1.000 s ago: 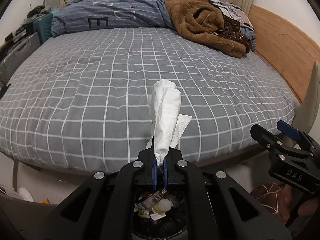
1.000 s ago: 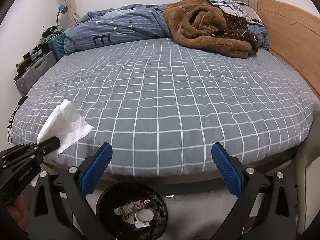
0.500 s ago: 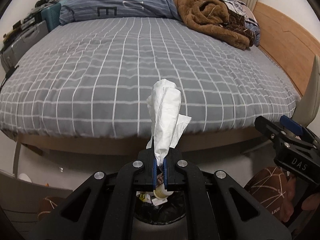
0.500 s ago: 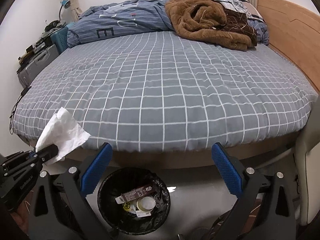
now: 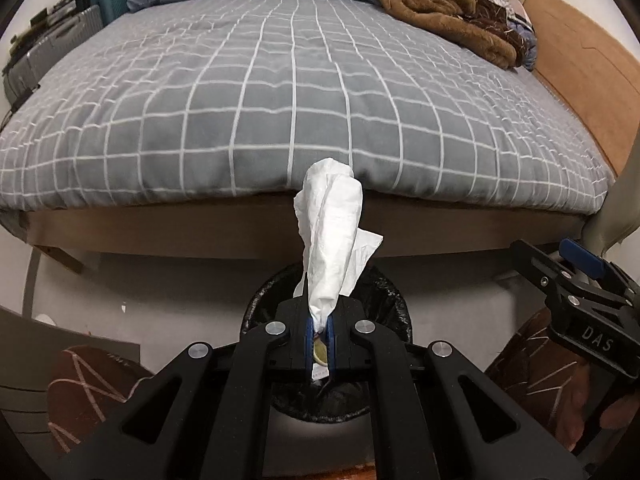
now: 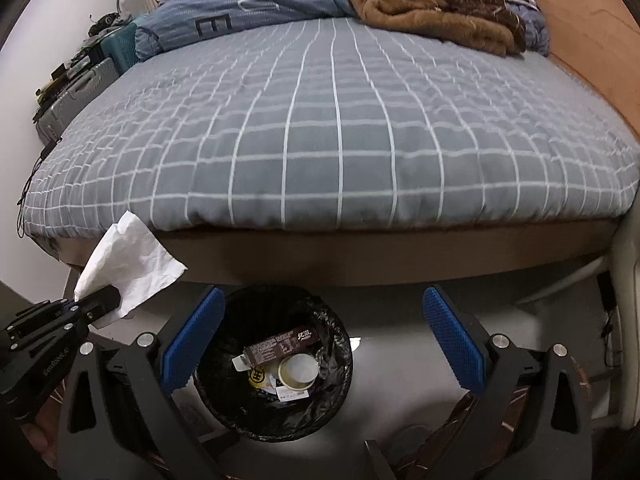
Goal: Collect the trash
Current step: 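Carry the white tissue in the left tool over the bin, then open the left tool to drop the white tissue into the bin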
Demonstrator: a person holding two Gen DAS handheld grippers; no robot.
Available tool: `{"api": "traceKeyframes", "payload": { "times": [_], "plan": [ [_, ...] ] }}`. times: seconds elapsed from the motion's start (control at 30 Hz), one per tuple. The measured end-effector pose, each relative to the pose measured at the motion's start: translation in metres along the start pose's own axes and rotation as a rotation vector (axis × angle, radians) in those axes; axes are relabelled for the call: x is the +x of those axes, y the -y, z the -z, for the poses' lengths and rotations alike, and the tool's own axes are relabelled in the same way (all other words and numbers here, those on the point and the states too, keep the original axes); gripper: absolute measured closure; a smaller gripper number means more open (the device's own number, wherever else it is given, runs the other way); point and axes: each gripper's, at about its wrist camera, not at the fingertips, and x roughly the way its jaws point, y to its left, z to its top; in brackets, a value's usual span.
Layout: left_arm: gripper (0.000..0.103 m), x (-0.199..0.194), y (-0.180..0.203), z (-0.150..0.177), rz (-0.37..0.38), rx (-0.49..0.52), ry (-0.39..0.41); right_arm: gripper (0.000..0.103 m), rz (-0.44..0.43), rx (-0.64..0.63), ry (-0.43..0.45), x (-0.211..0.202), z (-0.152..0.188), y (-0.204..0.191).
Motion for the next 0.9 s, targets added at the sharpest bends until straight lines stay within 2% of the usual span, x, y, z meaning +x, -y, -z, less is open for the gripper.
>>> {"api": "traceKeyframes", "payload": {
  "times": [0.07, 0.2, 0.3, 0.47, 0.67, 0.77, 0.9],
  "plan": [
    [0.099, 0.013, -0.003, 0.007, 0.018, -0.012, -0.021, 0.008, 0.005, -0.001, 0.003, 0.01, 0.007, 0.001],
    [0.099, 0.035, -0.006, 0.015, -0.012, 0.005, -0.038, 0.008, 0.019, -0.01, -0.042, 0.031, 0.017, 0.002],
    [0.099, 0.052, -0.013, 0.016, 0.001, -0.024, -0.079, 0.008, 0.027, -0.021, -0.06, 0.04, 0.02, 0.001],
    [0.099, 0.072, -0.016, 0.017, 0.014, -0.032, -0.123, 0.008, 0.017, -0.034, -0.101, 0.055, 0.023, -0.004],
    [0.097, 0.082, -0.012, 0.028, 0.014, -0.024, -0.145, 0.008, 0.021, -0.049, -0.105, 0.059, 0.024, -0.008],
    [0.086, 0.083, -0.01, 0.027, -0.005, -0.011, -0.134, 0.008, 0.023, -0.048, -0.106, 0.06, 0.024, -0.008],
    [0.065, 0.081, -0.009, 0.025, -0.02, -0.002, -0.108, 0.008, 0.025, -0.047, -0.106, 0.06, 0.024, -0.007]
  ]
}}
